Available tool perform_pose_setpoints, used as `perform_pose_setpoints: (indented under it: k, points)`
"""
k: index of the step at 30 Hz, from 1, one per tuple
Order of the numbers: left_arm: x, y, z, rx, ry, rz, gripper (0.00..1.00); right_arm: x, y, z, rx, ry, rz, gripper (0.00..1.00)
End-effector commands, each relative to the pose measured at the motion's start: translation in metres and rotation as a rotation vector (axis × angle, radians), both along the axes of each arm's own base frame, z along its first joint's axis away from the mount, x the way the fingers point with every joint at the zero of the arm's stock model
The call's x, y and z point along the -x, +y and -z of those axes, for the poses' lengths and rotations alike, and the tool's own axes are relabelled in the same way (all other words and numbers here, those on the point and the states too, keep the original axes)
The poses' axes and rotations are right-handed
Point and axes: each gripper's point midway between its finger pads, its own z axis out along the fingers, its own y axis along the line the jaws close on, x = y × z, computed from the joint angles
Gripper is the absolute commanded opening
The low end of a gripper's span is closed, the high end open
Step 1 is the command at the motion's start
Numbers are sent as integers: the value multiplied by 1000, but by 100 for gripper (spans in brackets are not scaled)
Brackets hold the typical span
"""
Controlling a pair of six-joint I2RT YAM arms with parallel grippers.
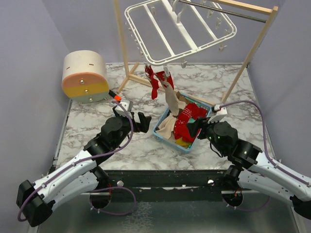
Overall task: Clip the socks to the hanger
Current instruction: Rotate the hanger at the clothesline.
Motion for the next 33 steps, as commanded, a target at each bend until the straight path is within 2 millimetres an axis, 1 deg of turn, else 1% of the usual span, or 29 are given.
perform_pose_setpoints:
  k: [1, 3, 6, 7, 10, 13, 14, 15, 17, 19, 21, 23, 25, 30, 33]
  points:
    - [0, -23, -9, 63, 20, 77, 99, -10, -1, -36, -172, -68, 76, 70]
    - [-4, -20, -11, 52, 9, 55, 99, -15, 7, -82, -286, -142, 67, 72]
    - [-12, -9, -17, 55, -14, -21, 99, -25, 16, -149, -451, -230, 85, 73]
    - [-14, -4, -20, 62, -24, -47, 99, -30, 16, -167, -496, -246, 111, 73]
    - [-16, 4, -28, 73, -54, -89, 99, -45, 18, -215, -630, -284, 182, 73]
    - [-17, 7, -30, 81, -55, -106, 98, -63, 19, -248, -722, -295, 246, 73]
    - [-17, 7, -30, 84, -51, -108, 98, -70, 19, -255, -731, -297, 268, 73]
    - [-16, 8, -28, 86, -44, -111, 98, -79, 18, -258, -742, -285, 300, 73]
    - [-16, 8, -25, 86, -36, -114, 98, -100, 14, -257, -760, -252, 337, 73]
    - [-16, 9, -22, 87, -32, -120, 97, -122, 9, -249, -787, -198, 358, 72]
    - [-16, 11, -21, 84, -32, -124, 97, -136, 10, -241, -804, -163, 360, 69]
    - [-16, 11, -23, 84, -38, -126, 97, -144, 12, -239, -792, -166, 364, 65]
    - [-15, 12, -24, 85, -43, -127, 97, -148, 17, -244, -810, -188, 344, 60]
    - [-15, 14, -21, 85, -44, -130, 97, -161, 29, -244, -827, -201, 324, 57]
    - [-14, 15, -20, 87, -47, -134, 97, -166, 36, -244, -848, -205, 303, 52]
